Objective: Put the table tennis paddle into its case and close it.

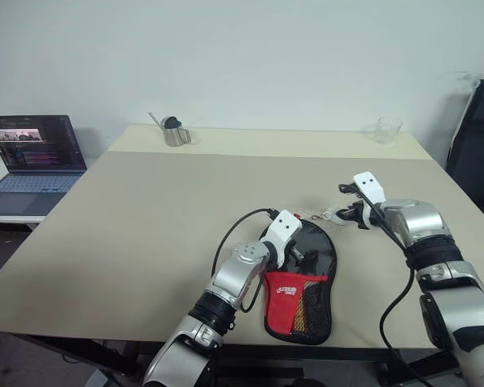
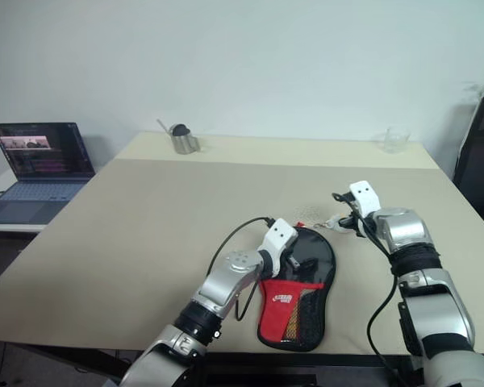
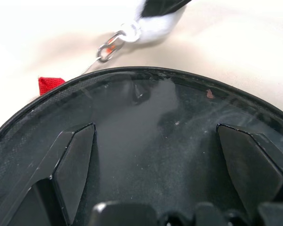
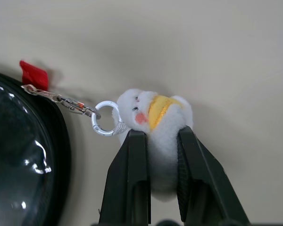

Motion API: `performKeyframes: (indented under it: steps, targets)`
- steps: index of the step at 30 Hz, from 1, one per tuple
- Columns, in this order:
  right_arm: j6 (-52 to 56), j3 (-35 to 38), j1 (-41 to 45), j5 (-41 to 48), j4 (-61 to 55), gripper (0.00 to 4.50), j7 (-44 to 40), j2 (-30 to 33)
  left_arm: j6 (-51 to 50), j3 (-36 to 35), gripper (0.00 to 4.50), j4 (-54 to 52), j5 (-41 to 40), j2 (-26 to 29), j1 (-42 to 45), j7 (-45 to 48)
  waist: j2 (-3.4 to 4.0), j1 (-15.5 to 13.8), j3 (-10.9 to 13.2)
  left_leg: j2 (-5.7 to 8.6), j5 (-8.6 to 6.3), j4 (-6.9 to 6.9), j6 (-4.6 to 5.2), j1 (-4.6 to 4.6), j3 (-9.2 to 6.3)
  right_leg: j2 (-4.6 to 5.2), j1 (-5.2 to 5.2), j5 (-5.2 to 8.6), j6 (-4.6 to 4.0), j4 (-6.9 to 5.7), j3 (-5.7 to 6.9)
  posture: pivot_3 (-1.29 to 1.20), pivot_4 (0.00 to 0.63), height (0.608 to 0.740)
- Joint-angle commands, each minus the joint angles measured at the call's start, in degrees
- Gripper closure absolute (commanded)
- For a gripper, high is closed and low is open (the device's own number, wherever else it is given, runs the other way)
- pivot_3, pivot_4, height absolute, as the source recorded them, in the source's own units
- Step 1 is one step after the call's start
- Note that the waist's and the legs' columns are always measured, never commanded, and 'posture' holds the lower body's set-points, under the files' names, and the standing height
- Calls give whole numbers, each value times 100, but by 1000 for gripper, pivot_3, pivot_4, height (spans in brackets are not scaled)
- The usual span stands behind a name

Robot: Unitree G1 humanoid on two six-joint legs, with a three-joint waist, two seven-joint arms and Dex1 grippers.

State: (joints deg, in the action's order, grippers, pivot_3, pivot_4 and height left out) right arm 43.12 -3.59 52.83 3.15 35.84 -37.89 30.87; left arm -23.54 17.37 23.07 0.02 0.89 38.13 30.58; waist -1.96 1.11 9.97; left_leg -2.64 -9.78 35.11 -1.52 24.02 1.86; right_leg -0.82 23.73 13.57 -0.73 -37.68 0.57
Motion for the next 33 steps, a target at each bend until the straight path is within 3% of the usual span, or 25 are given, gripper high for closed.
performKeyframes:
  steps: [1, 18, 33]
  targets:
    - [98, 89, -46, -45, -401, 4197, -14, 296, -134, 65, 0, 261, 68, 2, -62, 46, 0, -1, 0, 0, 0, 0, 0, 0, 0, 0, 0, 0, 0, 0, 0, 0, 150, 740]
    - [-321, -191, -1402, 121, -2359, 4198, -1293, 1220, -71, 134, 0, 421, 92, -97, 12, 185, 0, -110, 0, 4, -1, -3, 0, 5, -3, 0, 2, 1, 1, 16, 7, 0, 150, 740]
    - [-1775, -72, -2500, 334, -3077, 4206, -2034, 1644, -167, 113, 0, 386, 72, -92, -27, 260, 0, -135, 0, 6, -17, -10, 20, 12, -9, 0, -18, 0, 6, 70, 16, 0, 150, 740]
